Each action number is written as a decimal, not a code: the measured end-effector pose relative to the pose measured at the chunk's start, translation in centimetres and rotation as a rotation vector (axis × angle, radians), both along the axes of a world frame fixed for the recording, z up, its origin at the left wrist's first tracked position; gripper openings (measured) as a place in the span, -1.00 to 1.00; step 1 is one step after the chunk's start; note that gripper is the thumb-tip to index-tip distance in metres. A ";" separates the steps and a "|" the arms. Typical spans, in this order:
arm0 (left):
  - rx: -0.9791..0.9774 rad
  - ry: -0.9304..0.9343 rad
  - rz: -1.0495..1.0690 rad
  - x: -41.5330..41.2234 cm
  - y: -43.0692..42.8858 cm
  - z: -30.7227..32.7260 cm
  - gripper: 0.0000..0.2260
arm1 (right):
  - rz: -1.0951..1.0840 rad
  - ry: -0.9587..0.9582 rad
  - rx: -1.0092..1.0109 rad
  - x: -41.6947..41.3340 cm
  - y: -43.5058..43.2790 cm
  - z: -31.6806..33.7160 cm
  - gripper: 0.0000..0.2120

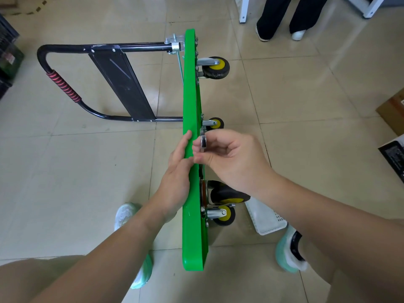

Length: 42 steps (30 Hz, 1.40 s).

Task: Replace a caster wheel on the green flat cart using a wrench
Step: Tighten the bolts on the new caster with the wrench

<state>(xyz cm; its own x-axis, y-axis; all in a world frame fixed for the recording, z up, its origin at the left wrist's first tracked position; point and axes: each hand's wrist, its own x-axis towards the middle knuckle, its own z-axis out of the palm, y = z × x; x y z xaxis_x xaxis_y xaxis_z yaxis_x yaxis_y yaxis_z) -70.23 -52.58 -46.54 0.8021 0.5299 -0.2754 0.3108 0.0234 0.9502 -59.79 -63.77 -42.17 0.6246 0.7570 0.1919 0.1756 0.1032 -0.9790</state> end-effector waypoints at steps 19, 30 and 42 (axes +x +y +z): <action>-0.018 -0.010 -0.027 -0.1 0.1 -0.1 -0.43 | -0.242 0.518 -0.275 6.2 2.7 -0.7 -0.94; -0.014 -0.014 0.003 0.1 -0.1 -0.1 -0.46 | -0.134 0.188 0.000 0.6 -3.0 2.2 -0.80; -0.028 -0.015 -0.023 -0.1 0.0 -0.1 -0.41 | -0.108 -0.454 0.111 -2.2 -4.0 -0.8 -0.78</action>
